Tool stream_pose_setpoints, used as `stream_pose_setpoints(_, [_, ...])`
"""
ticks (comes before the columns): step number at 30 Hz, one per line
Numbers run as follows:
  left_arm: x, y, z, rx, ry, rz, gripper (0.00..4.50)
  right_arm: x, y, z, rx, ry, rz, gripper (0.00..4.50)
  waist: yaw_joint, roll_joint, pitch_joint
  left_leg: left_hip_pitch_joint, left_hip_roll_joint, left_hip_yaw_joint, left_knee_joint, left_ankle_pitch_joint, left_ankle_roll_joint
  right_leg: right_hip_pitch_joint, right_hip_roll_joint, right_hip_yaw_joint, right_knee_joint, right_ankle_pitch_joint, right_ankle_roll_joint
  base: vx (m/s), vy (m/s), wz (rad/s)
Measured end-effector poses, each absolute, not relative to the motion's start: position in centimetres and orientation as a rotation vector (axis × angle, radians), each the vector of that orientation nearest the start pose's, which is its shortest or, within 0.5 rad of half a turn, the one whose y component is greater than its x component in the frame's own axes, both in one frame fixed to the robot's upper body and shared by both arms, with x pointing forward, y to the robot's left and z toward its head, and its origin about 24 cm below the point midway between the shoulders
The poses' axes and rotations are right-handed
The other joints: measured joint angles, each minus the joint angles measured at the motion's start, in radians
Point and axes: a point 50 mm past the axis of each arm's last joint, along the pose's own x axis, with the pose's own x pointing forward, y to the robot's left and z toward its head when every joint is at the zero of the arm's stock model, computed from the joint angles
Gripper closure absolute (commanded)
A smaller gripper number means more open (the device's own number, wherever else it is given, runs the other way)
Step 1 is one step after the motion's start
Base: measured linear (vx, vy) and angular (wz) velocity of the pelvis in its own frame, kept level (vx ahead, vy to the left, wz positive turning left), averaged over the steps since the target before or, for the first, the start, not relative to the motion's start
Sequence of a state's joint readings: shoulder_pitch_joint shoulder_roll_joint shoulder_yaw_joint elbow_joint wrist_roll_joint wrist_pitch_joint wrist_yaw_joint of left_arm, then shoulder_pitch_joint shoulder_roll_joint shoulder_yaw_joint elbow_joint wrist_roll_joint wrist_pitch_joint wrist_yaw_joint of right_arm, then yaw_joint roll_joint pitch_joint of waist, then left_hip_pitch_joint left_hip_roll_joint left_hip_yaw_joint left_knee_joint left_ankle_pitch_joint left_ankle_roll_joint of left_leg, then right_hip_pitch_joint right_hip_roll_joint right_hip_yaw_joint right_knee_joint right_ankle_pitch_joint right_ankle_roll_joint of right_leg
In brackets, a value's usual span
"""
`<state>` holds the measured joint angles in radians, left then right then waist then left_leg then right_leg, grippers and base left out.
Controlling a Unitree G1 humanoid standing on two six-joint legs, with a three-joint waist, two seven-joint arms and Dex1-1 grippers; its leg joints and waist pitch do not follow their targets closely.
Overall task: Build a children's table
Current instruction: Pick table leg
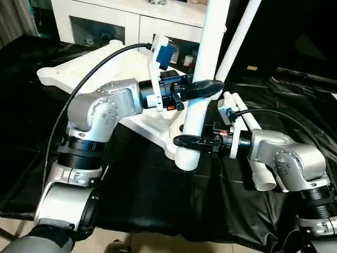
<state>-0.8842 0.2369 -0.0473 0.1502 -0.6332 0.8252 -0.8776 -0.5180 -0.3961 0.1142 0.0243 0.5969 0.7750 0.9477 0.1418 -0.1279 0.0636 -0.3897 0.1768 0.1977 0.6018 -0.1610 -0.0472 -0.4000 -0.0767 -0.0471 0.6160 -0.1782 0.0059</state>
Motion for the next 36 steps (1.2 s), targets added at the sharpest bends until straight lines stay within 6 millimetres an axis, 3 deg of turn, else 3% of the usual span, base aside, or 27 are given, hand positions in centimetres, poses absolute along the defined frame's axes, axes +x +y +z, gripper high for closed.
stream_pose_setpoints(7, [32.7,6.6,21.7,-0.238,0.088,-1.356,2.69,29.5,-11.4,12.7,0.232,0.315,1.269,2.48,0.0,0.0,0.0,0.0,0.0,0.0,0.0,0.0,0.0,0.0,0.0,0.0,0.0,0.0,0.0,0.0,0.0,0.0])
stream_pose_setpoints(14, [32.7,6.7,21.7,-0.236,0.088,-1.352,2.69,29.5,-11.3,12.8,0.232,0.314,1.27,2.59,0.0,0.0,0.0,0.0,0.0,0.0,0.0,0.0,0.0,0.0,0.0,0.0,0.0,0.0,0.0,0.0,0.0,0.0])
stream_pose_setpoints(15, [32.7,6.7,21.7,-0.236,0.088,-1.351,2.13,29.5,-11.3,12.8,0.234,0.313,1.271,2.59,0.0,0.0,0.0,0.0,0.0,0.0,0.0,0.0,0.0,0.0,0.0,0.0,0.0,0.0,0.0,0.0,0.0,0.0])
stream_pose_setpoints(19, [32.7,6.6,21.8,-0.27,0.089,-1.351,1.86,29.5,-11.0,12.8,0.252,0.305,1.269,2.6,0.0,0.0,0.0,0.0,0.0,0.0,0.0,0.0,0.0,0.0,0.0,0.0,0.0,0.0,0.0,0.0,0.0,0.0])
stream_pose_setpoints(20, [32.7,6.6,21.9,-0.298,0.075,-1.348,1.57,29.6,-11.0,12.9,0.263,0.293,1.267,2.61,0.0,0.0,0.0,0.0,0.0,0.0,0.0,0.0,0.0,0.0,0.0,0.0,0.0,0.0,0.0,0.0,0.0,0.0])
stream_pose_setpoints(24, [33.2,6.2,22.6,-0.433,-0.042,-1.289,1.25,30.2,-11.2,13.3,0.319,0.252,1.205,2.62,0.002,0.0,0.0,0.0,0.0,0.0,0.001,0.0,0.0,0.001,0.0,0.0,0.0,0.0,-0.001,0.0,0.0,0.0])
stream_pose_setpoints(28, [33.6,6.4,23.3,-0.609,-0.173,-1.215,1.13,30.9,-11.7,13.0,0.388,0.236,1.093,2.62,0.0,0.0,0.0,0.0,0.0,0.0,0.001,0.0,0.0,0.0,0.0,0.0,0.0,0.001,-0.001,0.0,0.0,0.0])
stream_pose_setpoints(32, [34.6,8.1,23.3,-0.803,-0.254,-1.085,1.13,31.9,-12.2,12.4,0.475,0.22,0.937,2.62,-0.001,0.0,0.0,0.0,0.0,0.0,0.001,0.0,0.0,0.0,0.0,0.0,0.001,0.001,-0.001,0.0,0.0,0.0])
stream_pose_setpoints(34, [35.2,9.2,22.7,-0.775,-0.228,-1.04,1.13,32.1,-12.7,12.2,0.494,0.218,0.884,2.62,-0.002,0.0,0.0,0.0,0.0,0.0,0.001,0.0,0.0,0.0,0.0,0.0,0.001,0.001,-0.001,0.0,0.0,0.0])
stream_pose_setpoints(36, [36.0,10.3,21.8,-0.553,-0.166,-0.967,1.13,32.4,-13.2,12.3,0.484,0.205,0.836,2.62,-0.002,0.0,0.0,0.001,0.0,-0.001,0.0,0.0,0.0,0.0,0.0,0.0,0.0,-0.002,0.004,0.0,0.0,0.0])
